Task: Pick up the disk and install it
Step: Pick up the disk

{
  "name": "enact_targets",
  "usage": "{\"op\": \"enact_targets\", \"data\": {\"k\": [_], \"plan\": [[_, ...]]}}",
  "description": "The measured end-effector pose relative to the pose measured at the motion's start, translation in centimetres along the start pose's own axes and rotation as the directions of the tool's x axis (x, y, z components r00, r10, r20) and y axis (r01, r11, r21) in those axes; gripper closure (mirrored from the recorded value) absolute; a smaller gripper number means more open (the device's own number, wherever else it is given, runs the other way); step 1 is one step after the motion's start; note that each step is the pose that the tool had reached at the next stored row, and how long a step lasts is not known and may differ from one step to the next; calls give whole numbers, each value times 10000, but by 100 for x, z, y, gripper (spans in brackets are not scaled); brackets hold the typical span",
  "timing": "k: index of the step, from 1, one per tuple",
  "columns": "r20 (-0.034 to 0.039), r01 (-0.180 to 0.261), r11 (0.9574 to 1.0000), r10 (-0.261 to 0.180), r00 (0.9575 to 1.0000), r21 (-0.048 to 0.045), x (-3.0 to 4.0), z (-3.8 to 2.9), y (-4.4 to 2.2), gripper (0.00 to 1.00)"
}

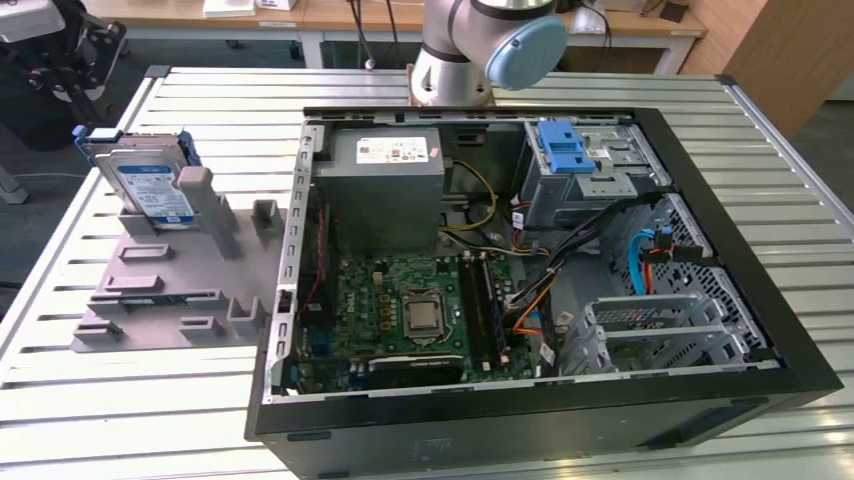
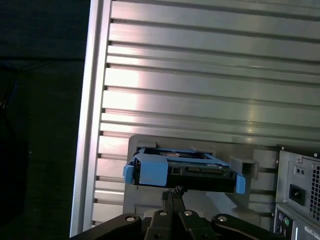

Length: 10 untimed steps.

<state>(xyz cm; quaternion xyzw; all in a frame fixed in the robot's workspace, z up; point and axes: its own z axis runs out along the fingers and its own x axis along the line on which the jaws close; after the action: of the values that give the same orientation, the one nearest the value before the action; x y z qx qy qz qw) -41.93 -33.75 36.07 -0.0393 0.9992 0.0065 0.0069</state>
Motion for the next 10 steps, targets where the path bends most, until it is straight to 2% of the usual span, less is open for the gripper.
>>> {"op": "enact_targets", "data": {"k": [10], "plan": [[-8,654,9979,-654,9979,-10,0,0,0,89]]}}
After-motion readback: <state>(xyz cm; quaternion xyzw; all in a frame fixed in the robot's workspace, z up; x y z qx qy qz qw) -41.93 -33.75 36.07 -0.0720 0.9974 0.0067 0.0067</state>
